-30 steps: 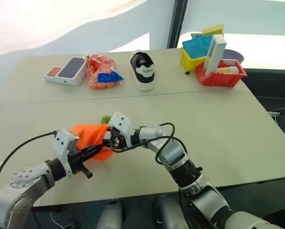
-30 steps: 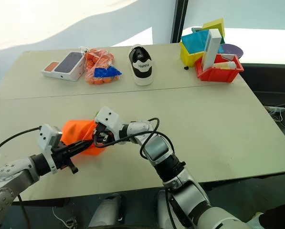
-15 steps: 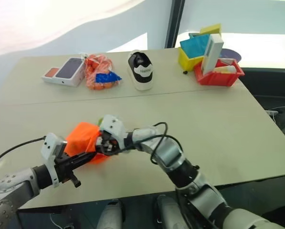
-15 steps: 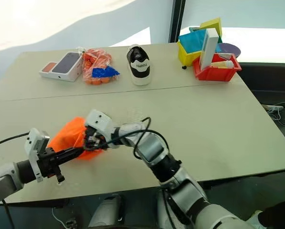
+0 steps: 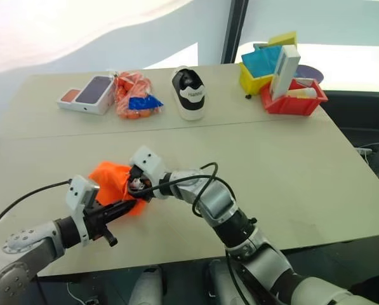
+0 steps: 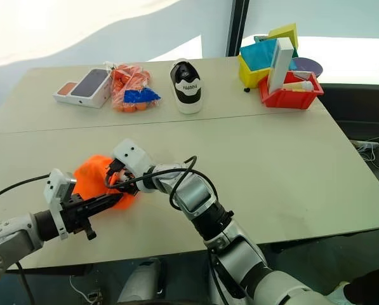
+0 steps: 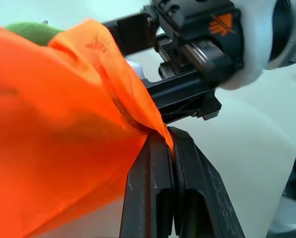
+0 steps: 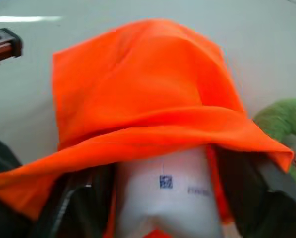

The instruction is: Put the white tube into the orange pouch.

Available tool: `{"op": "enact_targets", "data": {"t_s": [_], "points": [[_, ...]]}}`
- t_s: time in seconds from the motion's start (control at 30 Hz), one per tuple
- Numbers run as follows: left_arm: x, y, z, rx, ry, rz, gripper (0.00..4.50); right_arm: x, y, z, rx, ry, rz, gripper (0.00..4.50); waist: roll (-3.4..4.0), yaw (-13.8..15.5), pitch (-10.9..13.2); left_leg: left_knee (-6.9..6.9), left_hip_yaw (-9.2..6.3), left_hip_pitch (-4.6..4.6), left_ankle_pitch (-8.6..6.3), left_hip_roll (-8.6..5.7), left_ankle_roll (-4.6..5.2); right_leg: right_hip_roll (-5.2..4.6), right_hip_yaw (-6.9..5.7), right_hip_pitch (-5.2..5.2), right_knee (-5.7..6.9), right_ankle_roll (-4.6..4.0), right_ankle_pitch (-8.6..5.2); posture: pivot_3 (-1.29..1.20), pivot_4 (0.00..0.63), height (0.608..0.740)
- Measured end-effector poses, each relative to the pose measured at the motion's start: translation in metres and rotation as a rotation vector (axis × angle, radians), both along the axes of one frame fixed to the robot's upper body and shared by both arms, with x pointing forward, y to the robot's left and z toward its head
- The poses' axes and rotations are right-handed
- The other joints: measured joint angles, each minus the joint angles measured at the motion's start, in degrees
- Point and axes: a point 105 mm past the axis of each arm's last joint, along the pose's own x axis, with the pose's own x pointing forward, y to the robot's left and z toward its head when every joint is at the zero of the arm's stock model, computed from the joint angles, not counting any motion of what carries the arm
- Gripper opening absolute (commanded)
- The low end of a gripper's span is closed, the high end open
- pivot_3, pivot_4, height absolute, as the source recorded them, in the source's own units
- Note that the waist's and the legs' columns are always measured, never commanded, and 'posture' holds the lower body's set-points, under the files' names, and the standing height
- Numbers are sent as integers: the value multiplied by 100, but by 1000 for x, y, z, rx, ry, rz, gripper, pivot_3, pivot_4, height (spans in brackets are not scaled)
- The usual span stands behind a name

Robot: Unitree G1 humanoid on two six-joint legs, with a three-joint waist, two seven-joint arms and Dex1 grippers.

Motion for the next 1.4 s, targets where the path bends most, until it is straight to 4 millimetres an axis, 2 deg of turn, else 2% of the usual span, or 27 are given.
{"op": "enact_targets", "data": {"t_s": [0.17,0.3,0.5,0.6,0.83,1.1,1.23,1.37,1.4], "points": [[2,1,-1,-30,-2,19,0,-3,-2,9,27,-19,26,4454,0,-2,0,0,-1,-33,1,0,0,3,-2,-33,3,6,3,0,150,740],[11,16,-1,-97,-3,107,0,-8,-14,20,56,-30,78,4454,-2,3,-1,5,-11,-44,1,1,0,3,-12,-38,3,16,9,0,150,740],[17,32,7,-168,-32,167,0,-22,-41,5,45,71,146,4454,-2,6,-1,12,-10,-49,1,0,0,2,-11,-38,3,7,3,0,150,740],[18,40,6,-211,-19,193,0,-26,-54,5,46,83,149,3592,-2,-4,-2,18,-9,-49,1,1,0,3,-11,-38,6,7,4,0,150,740],[15,57,-4,-273,47,230,0,-29,-64,-2,47,91,124,11,-3,0,-2,25,-9,-49,1,1,0,5,-11,-38,10,5,3,0,150,740],[18,66,-2,-279,58,229,0,-21,-58,5,62,-25,101,11,-4,3,-2,32,-9,-52,1,0,0,4,-10,-37,10,5,3,0,150,740],[15,72,4,-239,48,219,0,-19,-62,12,86,-87,122,11,-3,-1,-2,31,-7,-52,1,1,0,3,-9,-37,9,5,3,0,150,740],[0,97,-7,-98,111,241,0,-12,-74,20,100,-143,114,11,-3,-13,-1,25,-3,-51,1,2,0,5,-8,-43,10,2,2,0,150,740],[-6,109,-11,-47,134,259,0,-8,-79,22,105,-157,99,11,-3,-18,-2,25,-2,-50,1,3,0,6,-8,-44,10,1,1,0,150,740]]}}
